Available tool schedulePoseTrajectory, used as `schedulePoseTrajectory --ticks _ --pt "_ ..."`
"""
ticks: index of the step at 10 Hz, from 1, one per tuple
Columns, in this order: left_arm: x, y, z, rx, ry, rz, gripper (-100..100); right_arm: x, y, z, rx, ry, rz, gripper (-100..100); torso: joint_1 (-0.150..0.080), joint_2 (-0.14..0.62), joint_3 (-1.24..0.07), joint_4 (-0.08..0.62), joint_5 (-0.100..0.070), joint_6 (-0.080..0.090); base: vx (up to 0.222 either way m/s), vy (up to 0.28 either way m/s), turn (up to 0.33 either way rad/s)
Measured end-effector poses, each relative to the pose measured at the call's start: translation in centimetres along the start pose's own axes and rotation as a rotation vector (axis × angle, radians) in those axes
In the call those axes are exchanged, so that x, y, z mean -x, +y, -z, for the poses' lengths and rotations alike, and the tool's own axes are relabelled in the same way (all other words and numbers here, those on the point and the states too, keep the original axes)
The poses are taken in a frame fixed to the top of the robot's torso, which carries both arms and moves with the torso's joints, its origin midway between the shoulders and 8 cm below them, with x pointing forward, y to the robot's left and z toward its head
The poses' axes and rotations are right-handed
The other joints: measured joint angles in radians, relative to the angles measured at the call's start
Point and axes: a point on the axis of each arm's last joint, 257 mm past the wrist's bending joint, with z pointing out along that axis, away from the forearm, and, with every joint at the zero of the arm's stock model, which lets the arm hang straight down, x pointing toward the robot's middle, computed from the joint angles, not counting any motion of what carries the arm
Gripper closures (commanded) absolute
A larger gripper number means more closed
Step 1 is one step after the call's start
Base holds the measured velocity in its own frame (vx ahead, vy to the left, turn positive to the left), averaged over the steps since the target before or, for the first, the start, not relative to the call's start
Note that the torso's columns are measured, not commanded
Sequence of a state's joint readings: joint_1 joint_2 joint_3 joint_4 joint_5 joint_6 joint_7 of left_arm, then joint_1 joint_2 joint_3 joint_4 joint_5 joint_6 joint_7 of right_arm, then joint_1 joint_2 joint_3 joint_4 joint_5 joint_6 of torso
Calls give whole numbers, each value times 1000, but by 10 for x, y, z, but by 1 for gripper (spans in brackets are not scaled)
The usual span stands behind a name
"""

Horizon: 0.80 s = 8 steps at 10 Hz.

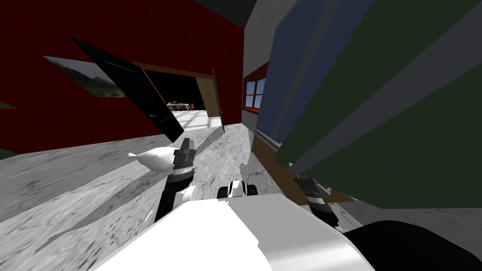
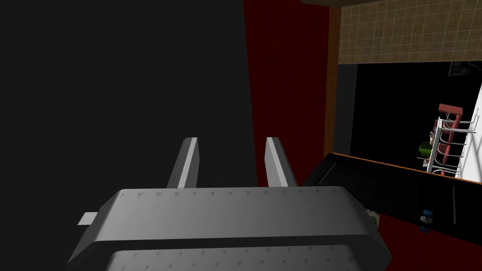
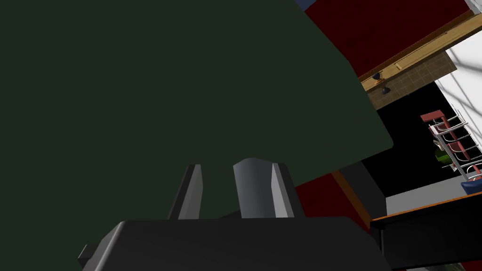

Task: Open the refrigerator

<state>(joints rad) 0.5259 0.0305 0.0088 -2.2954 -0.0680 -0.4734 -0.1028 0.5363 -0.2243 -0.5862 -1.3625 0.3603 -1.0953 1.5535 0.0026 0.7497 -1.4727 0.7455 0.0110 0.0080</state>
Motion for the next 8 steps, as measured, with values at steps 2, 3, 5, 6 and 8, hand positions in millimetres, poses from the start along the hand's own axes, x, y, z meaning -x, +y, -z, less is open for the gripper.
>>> schedulePoseTrajectory --ticks 2,3,5,6,8 --pt "0 0 0 0 0 0 0 12 12 -3 42 -42 -20 100 -1 0 0 1 1 0 -175 -32 64" --pt "0 0 0 0 0 0 0 13 16 -2 51 -43 -25 100 1 -10 -5 -2 -1 -2 -182 -77 131" --pt "0 0 0 0 0 0 0 23 31 -1 92 -71 -44 100 -2 -6 -3 -1 -2 -4 -183 -105 80" --pt "0 0 0 0 0 0 0 28 34 -3 105 -93 -50 100 -4 -5 -2 -2 -3 -3 -199 -116 89" --pt "0 0 0 0 0 0 0 40 43 -3 141 -139 -65 100 -5 -2 -1 0 -2 -1 -197 -85 85"
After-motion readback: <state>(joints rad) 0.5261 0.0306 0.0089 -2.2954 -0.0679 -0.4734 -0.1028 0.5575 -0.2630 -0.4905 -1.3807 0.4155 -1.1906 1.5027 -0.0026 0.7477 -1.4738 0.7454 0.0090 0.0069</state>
